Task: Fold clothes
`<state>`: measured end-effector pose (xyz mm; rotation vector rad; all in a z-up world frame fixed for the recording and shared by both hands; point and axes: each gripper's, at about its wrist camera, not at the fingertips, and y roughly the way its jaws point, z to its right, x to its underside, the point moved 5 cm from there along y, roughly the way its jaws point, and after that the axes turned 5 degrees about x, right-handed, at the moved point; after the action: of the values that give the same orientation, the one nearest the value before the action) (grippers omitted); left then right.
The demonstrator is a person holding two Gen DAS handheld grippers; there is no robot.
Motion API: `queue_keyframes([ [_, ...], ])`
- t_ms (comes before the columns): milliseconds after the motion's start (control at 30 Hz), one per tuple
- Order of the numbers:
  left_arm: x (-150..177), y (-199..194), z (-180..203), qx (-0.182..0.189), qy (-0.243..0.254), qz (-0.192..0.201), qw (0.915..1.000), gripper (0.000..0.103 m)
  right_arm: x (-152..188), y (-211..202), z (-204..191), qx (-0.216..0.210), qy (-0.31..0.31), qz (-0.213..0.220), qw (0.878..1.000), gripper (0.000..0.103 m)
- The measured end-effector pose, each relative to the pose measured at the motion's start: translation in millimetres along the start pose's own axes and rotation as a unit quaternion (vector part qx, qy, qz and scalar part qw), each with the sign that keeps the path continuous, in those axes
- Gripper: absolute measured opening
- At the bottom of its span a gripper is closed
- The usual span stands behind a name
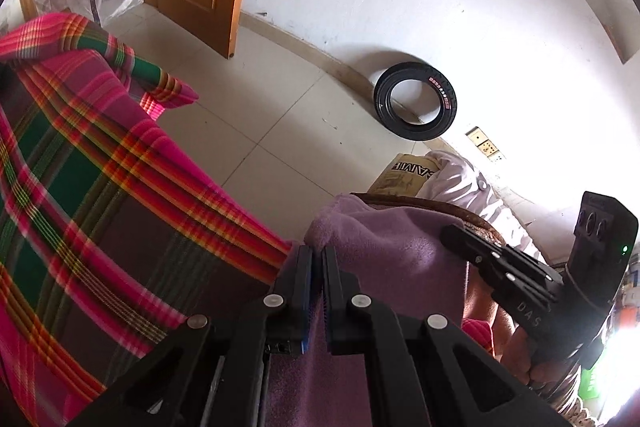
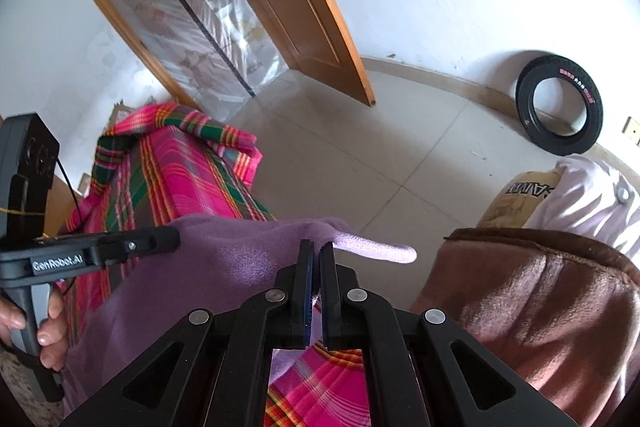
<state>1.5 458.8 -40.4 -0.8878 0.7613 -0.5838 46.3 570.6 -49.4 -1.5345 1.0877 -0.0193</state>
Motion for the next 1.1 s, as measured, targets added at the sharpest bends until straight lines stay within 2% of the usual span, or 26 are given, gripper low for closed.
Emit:
queue_keyframes([
  [167,0,-9,-2,0.001,-0.005,0.013,0.9999,0.006,4,6,4,0.010,0.007,-0.020,1.000,0.004],
  [233,-1,-17,-5,-0.007,-0.007,0.025,0.9996,0.007,6,7,6,0.018,0.011,-0.025,0.999,0.009],
  [400,1,-39,-10,-0.019,-0.012,0.047,0.9986,0.008,11,8,11,0.036,0.021,-0.038,0.998,0.013],
  [533,11,-58,-19,-0.035,-0.015,0.058,0.9976,0.009,12,-1,16,0.051,0.029,-0.030,0.998,0.017],
  [633,26,-76,-23,-0.020,-0.021,0.064,0.9975,0.009,12,-12,10,0.032,0.023,-0.016,0.999,0.018],
  [800,52,-100,-23,-0.017,-0.014,0.062,0.9978,0.009,18,-31,-31,-0.026,-0.041,0.011,0.999,0.018],
  [900,66,-112,-26,-0.015,-0.018,0.059,0.9980,0.009,25,-40,-63,-0.057,-0.098,0.031,0.993,0.018],
  [967,77,-124,-32,-0.022,-0.027,0.062,0.9975,0.009,33,-39,-82,-0.071,-0.133,0.028,0.988,0.020],
  [1100,96,-157,-45,-0.056,-0.044,0.093,0.9931,0.009,41,-23,-94,-0.046,-0.155,0.002,0.987,0.021],
])
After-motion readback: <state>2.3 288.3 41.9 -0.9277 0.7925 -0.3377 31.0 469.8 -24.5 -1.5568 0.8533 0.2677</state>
